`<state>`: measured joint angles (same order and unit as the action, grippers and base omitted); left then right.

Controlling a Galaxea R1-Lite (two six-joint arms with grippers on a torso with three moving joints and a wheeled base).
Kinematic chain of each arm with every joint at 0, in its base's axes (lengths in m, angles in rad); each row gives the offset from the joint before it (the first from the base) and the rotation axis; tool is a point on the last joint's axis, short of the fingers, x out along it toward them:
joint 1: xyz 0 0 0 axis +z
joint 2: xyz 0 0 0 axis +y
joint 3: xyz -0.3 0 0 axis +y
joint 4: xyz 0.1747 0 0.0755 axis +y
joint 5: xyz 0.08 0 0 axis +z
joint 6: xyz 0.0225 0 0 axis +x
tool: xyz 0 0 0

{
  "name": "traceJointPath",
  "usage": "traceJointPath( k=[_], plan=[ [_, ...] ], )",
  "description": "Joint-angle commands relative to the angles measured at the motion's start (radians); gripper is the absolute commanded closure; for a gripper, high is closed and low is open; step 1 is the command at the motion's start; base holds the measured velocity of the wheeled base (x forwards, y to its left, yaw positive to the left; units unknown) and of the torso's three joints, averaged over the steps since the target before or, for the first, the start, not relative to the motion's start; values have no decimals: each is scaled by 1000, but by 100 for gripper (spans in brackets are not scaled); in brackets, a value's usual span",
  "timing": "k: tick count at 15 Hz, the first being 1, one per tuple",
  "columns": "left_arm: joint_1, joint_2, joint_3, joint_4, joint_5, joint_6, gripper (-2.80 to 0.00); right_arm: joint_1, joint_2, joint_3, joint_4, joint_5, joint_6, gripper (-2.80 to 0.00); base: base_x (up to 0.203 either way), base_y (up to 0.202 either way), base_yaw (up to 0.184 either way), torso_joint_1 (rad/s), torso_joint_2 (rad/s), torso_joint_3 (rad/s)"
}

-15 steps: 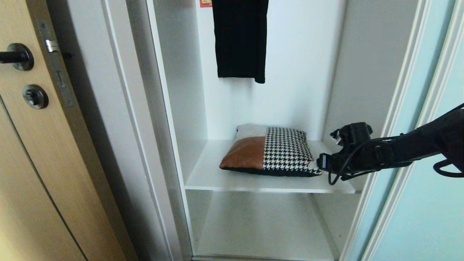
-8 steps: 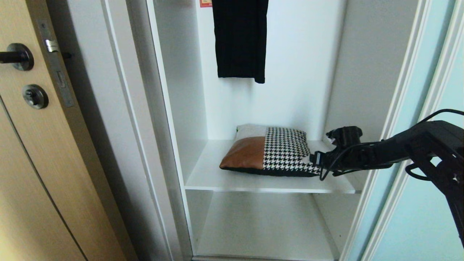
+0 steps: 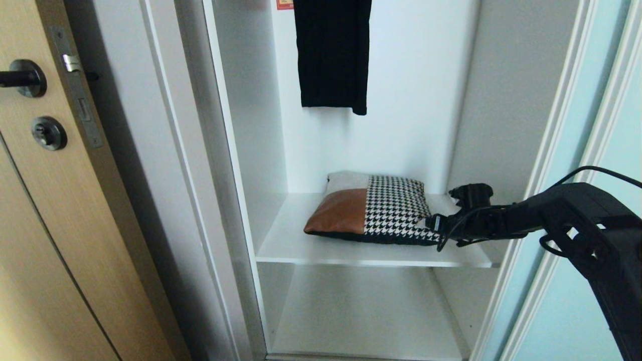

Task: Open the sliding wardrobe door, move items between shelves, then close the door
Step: Place the pillow on the lower shelf

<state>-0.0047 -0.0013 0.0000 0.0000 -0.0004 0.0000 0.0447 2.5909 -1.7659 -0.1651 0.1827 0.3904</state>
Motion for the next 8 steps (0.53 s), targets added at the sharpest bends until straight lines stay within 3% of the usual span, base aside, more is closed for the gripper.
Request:
traceJointPath(
  k=[1,8],
  plan=[
    [0,0,1,0,0,0,0,4,17,-10,10,8,41,-280,0,0,0,0,0,0],
    [0,0,0,0,0,0,0,5,28,-100,37,83,110,-280,0,0,0,0,0,0]
  ],
)
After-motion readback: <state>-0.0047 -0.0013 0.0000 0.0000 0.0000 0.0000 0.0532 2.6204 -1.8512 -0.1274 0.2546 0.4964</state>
